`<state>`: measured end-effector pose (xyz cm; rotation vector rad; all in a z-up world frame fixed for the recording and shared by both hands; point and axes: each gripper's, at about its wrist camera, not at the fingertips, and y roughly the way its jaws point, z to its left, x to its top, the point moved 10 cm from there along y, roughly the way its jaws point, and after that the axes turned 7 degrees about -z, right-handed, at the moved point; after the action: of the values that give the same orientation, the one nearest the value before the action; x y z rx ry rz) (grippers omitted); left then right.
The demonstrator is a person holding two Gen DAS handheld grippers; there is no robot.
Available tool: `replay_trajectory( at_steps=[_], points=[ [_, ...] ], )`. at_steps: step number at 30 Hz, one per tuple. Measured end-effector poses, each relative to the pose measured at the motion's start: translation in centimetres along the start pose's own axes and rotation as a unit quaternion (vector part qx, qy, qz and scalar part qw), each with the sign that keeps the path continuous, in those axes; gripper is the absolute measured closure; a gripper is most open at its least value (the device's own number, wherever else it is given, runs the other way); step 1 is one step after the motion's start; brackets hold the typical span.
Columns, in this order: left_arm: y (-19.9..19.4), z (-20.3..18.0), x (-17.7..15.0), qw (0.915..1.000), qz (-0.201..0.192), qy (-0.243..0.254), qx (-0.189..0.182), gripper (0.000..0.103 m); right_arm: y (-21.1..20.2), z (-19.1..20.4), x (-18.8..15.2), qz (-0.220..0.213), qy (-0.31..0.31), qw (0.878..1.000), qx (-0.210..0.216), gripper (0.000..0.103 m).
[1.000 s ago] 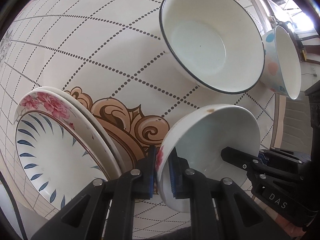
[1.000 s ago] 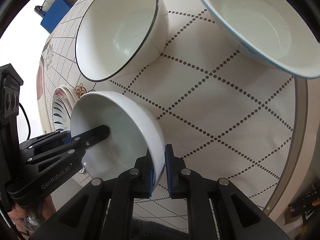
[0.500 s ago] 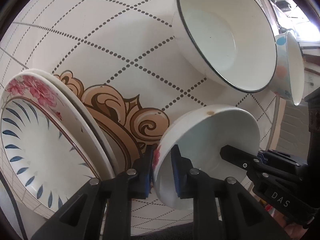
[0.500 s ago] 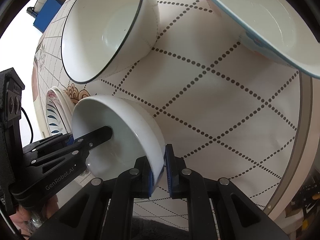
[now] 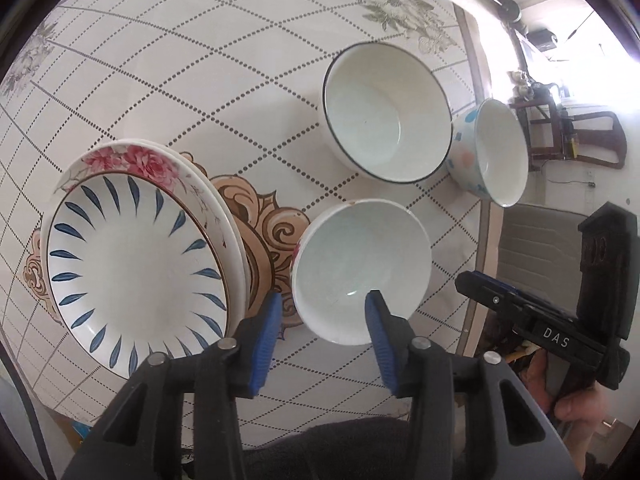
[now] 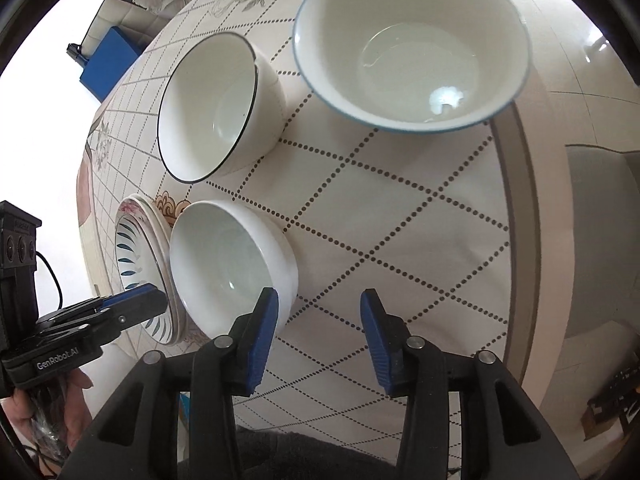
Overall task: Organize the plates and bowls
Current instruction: 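Grasp the black-rimmed white bowl rim with both grippers and lift it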
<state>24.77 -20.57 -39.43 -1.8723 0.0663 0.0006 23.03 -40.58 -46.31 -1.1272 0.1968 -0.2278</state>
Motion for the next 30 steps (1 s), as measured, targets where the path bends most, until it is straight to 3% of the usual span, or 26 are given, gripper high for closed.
replay_trajectory(
  at_steps=[2,6,12,18,25,30],
  points=[
    [-0.4,-0.1,1.4,0.9999,-0.012,-0.003,0.001,0.045,-1.3,0.0,0.6,-0.019,0.017,1.000,0.013,0.057],
    [-0.3,-0.9,5.1,0.9994,-0.035,0.000,0.008,0.045,-3.1,1.1,2.5,-0.048,0.050,0.996,0.047,0.048],
    [1.3,-1.8,10.4,0.9943,-0.058,0.070,0.056,0.045,-2.8,4.1,5.7,-0.074,0.072,0.992,0.067,0.047],
    [3.2,-1.3,14.0,0.9913,-0.041,0.099,0.077,0.045,-0.7,5.0,8.0,-0.074,0.097,0.991,0.050,0.047],
    [5.4,-1.2,15.5,0.9873,-0.017,0.130,0.090,0.046,2.1,3.9,8.7,-0.060,0.115,0.991,0.030,0.047],
    [7.2,-1.9,15.3,0.9866,0.008,0.141,0.081,0.059,3.5,3.5,9.1,-0.048,0.121,0.991,0.025,0.047]
  ],
)
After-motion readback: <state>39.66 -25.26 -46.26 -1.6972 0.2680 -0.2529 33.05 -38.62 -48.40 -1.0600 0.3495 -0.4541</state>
